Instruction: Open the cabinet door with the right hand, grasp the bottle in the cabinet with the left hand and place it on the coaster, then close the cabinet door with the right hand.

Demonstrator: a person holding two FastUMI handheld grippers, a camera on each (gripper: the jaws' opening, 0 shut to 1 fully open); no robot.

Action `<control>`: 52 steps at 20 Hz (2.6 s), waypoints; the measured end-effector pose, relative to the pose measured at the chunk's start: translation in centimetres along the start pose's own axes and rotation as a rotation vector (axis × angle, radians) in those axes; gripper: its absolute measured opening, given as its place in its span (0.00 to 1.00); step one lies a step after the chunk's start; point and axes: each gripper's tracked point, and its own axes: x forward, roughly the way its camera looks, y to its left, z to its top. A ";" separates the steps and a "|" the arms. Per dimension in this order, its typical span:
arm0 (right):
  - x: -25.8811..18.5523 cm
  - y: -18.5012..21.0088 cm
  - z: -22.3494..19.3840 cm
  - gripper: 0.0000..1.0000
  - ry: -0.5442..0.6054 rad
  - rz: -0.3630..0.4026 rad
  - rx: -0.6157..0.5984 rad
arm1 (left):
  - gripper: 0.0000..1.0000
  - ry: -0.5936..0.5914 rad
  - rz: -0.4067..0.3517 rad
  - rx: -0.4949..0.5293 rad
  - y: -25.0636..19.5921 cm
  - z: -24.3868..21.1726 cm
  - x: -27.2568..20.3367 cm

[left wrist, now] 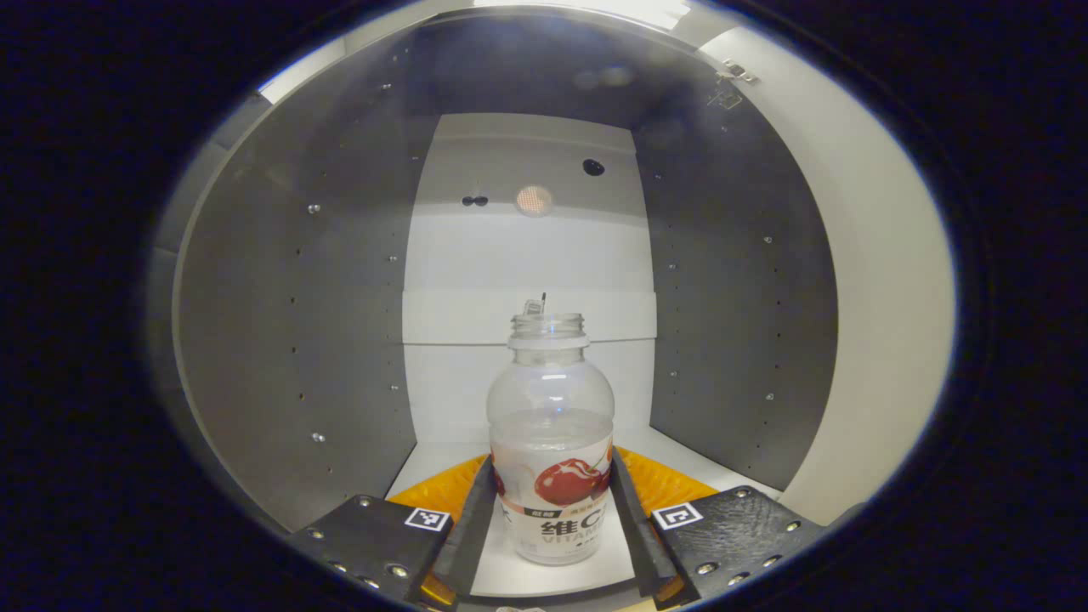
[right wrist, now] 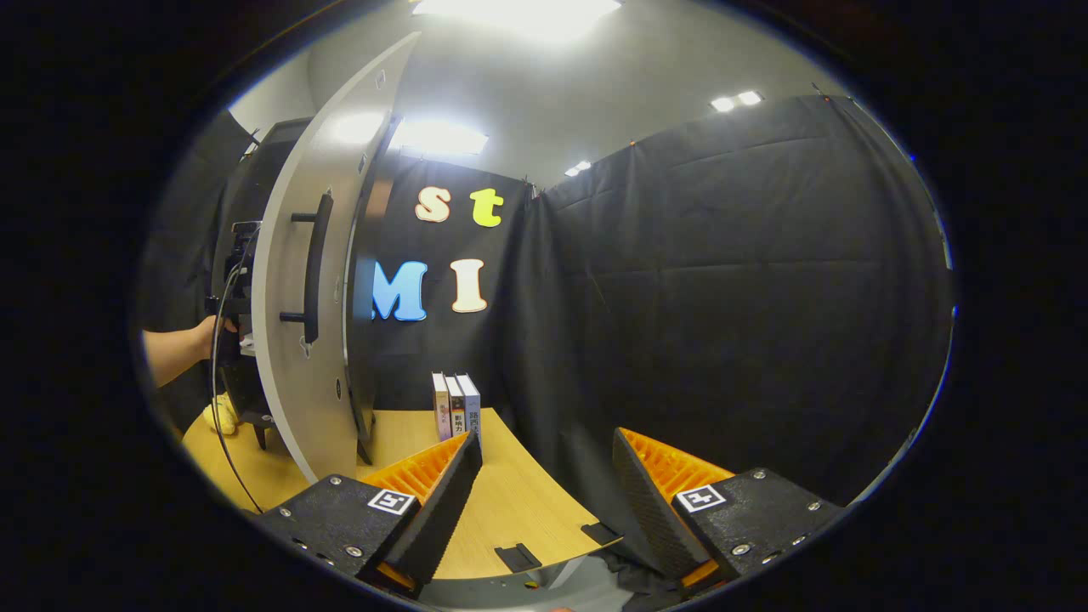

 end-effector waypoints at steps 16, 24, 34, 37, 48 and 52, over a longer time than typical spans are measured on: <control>1.6 4.1 0.1 0.96 -0.016 0.198 0.057 | 0.77 -0.160 0.061 0.008 2.3 3.9 -18.5; 1.4 6.1 0.2 0.96 -0.001 0.277 0.107 | 0.77 -0.133 0.130 0.001 4.1 -0.4 -26.0; 1.1 7.1 -0.2 0.96 0.017 0.327 0.116 | 0.71 -0.068 0.172 -0.063 4.4 -6.9 -32.5; 1.1 7.0 -0.4 0.96 0.024 0.325 0.114 | 0.71 -0.048 0.174 -0.067 4.2 -9.1 -33.7; 1.1 7.2 -0.3 0.96 0.020 0.356 0.065 | 0.71 0.024 0.167 -0.029 1.7 -17.1 -37.5; 1.4 6.9 0.1 0.96 0.006 0.347 0.042 | 0.71 0.092 0.181 -0.048 1.1 -21.8 -39.1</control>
